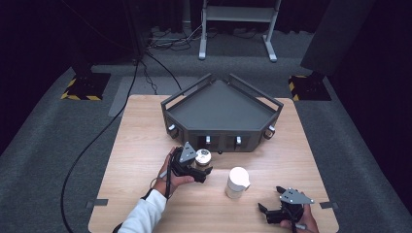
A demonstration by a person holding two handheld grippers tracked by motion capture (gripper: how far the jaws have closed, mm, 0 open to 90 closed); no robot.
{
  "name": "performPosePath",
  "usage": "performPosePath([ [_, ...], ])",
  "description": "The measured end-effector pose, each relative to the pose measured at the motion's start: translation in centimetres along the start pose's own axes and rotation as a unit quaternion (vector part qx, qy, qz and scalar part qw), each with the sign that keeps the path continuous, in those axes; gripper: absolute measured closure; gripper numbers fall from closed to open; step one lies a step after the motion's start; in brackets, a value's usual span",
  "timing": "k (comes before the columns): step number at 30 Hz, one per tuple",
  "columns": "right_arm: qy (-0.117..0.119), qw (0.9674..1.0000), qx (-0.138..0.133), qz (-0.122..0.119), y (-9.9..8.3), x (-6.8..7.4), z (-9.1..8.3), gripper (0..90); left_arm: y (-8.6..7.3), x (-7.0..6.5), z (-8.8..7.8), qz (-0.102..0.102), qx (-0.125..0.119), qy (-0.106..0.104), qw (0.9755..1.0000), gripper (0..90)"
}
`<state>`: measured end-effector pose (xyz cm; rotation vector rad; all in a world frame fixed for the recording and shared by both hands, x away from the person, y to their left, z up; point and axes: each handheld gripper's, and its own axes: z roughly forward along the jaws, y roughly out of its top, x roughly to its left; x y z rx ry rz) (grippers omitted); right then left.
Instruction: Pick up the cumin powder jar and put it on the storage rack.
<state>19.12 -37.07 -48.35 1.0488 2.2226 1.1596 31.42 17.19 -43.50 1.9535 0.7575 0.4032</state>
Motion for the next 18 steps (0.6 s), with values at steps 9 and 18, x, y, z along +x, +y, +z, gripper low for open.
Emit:
performPosePath([
  [9,0.000,1.0000,0.000,0.000,0.0,0.0,0.0,0.0,0.0,0.4,0.9,0.007,0.006,-0.001,1.0000,4.0],
  [18,0.001,1.0000,0.000,0.000,0.0,0.0,0.0,0.0,-0.2,0.0,1.3,0.017,0.014,0.003,0.9998,18.9],
])
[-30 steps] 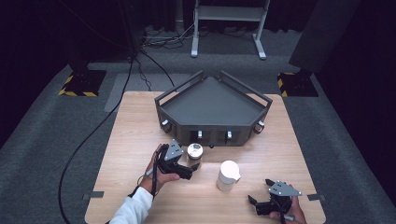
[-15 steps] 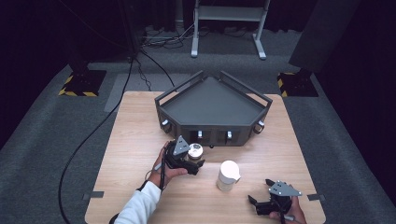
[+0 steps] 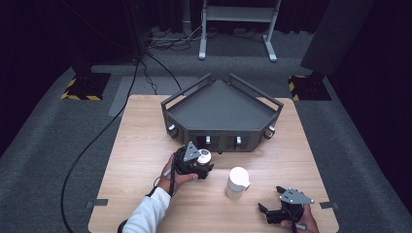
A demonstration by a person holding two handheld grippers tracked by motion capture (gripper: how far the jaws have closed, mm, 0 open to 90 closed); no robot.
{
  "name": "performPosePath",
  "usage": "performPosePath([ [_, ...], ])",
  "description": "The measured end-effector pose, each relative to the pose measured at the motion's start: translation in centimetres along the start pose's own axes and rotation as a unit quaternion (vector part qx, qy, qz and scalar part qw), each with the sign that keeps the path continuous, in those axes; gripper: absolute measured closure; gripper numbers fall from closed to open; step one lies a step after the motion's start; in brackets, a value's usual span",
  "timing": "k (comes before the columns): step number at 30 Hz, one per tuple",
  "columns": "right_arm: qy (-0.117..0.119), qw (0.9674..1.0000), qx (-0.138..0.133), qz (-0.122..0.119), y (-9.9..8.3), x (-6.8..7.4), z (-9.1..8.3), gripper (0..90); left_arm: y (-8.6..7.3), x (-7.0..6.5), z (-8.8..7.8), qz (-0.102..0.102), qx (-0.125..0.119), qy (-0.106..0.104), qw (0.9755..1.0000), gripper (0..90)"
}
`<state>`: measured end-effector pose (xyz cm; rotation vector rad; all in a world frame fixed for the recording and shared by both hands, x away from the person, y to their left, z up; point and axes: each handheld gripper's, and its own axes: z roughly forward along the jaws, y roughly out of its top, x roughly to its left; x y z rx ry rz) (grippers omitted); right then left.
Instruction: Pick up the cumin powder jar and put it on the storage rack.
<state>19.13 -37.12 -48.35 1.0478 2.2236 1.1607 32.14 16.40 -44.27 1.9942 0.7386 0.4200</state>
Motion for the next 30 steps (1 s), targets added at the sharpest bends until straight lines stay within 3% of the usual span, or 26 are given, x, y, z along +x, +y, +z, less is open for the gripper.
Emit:
performPosePath([
  [6,-0.001,1.0000,0.000,0.000,0.0,0.0,0.0,0.0,-0.2,0.0,-0.1,0.003,-0.005,-0.004,1.0000,30.0],
  [21,-0.001,1.0000,0.000,0.001,0.0,0.0,0.0,0.0,0.0,-0.3,-0.2,-0.010,0.000,0.000,0.9999,30.6],
  [30,-0.001,1.0000,0.000,0.000,0.0,0.0,0.0,0.0,0.7,-0.5,-1.6,-0.021,0.002,0.008,0.9997,30.6],
])
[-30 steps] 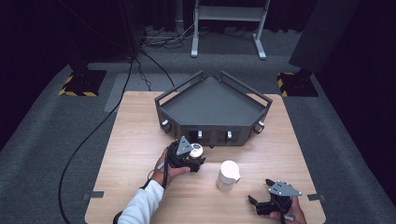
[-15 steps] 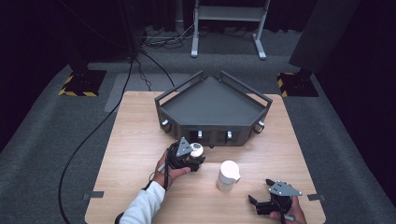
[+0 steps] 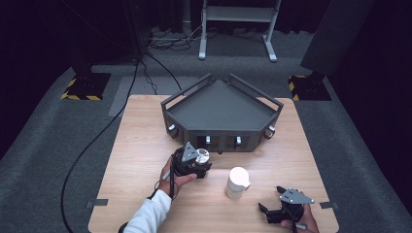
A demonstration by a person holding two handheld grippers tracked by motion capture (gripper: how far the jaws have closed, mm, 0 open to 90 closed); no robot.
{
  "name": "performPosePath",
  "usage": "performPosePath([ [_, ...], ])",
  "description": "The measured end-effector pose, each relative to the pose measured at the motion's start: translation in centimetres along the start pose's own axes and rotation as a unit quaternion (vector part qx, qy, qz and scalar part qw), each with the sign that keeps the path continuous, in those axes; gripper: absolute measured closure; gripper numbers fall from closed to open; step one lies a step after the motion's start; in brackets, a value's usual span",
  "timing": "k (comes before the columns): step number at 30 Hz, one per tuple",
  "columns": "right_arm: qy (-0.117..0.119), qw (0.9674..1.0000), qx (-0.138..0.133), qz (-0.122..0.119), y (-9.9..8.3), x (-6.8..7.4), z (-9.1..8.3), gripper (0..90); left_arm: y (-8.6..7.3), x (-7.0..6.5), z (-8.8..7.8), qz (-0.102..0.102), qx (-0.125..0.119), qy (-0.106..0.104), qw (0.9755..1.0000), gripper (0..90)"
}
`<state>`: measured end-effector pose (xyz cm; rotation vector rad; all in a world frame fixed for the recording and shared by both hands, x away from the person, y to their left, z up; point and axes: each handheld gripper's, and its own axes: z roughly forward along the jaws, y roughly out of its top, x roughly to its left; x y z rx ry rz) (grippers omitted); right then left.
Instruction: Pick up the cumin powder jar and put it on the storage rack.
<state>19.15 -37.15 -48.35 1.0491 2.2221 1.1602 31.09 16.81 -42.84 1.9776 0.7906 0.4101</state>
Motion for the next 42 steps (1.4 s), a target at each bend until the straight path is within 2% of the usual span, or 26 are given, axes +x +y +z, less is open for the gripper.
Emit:
performPosePath([
  [5,0.000,1.0000,0.000,0.000,0.0,0.0,0.0,0.0,1.1,-0.3,-1.3,-0.002,-0.001,0.000,1.0000,30.6],
  [16,0.000,1.0000,0.000,0.000,0.0,0.0,0.0,0.0,4.0,-0.4,-4.4,-0.030,-0.012,0.002,0.9995,30.6],
  [18,0.000,1.0000,0.000,0.000,0.0,0.0,0.0,0.0,5.0,-0.4,-5.1,-0.030,-0.009,0.005,0.9995,30.6],
  [22,-0.001,1.0000,0.000,0.001,0.0,0.0,0.0,0.0,5.7,-0.3,-5.7,-0.031,-0.012,0.006,0.9994,30.6],
  [24,-0.001,1.0000,0.000,0.001,0.0,0.0,0.0,0.0,6.4,-0.5,-6.3,-0.032,-0.017,0.015,0.9992,30.6],
  [29,-0.001,1.0000,0.000,0.000,0.0,0.0,0.0,0.0,7.5,-0.1,-6.9,-0.037,-0.022,0.009,0.9990,30.6],
  [35,-0.001,1.0000,0.000,0.000,0.0,0.0,0.0,0.0,9.3,0.5,-7.5,-0.030,-0.028,-0.007,0.9991,30.7],
  [42,0.000,1.0000,0.000,0.000,0.0,0.0,-0.1,0.0,11.0,1.2,-7.5,-0.028,-0.029,-0.009,0.9991,30.6],
])
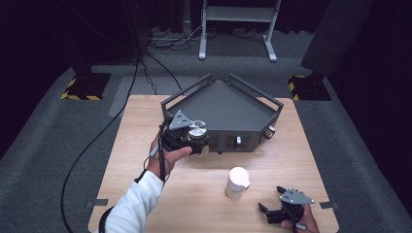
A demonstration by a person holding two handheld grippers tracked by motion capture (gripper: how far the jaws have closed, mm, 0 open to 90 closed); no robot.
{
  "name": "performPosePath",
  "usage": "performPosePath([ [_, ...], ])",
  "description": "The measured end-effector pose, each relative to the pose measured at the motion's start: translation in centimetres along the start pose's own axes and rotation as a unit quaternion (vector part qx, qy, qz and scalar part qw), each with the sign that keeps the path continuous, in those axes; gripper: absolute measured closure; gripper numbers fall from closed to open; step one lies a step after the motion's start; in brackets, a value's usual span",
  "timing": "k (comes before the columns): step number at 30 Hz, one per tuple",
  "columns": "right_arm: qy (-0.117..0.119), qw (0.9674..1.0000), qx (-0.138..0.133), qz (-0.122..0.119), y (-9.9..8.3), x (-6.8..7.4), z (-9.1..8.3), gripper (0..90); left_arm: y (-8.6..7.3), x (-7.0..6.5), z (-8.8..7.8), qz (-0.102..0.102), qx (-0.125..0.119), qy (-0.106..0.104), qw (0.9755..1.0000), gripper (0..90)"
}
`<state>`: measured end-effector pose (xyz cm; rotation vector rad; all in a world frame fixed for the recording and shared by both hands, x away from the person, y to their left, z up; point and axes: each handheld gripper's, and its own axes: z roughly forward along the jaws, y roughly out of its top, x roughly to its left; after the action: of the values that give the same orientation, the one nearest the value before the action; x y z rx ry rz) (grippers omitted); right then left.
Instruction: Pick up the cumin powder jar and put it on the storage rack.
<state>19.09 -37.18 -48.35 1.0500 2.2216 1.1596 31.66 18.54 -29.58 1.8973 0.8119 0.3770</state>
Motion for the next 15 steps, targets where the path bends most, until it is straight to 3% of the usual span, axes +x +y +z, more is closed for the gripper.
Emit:
performPosePath([
  [11,0.000,1.0000,0.000,0.001,0.0,0.0,0.0,0.0,2.9,1.3,0.3,0.016,0.000,0.009,0.9998,30.6],
  [15,0.001,1.0000,0.000,0.000,0.0,0.0,0.0,0.0,3.7,1.6,1.3,0.022,0.002,0.020,0.9996,30.6],
])
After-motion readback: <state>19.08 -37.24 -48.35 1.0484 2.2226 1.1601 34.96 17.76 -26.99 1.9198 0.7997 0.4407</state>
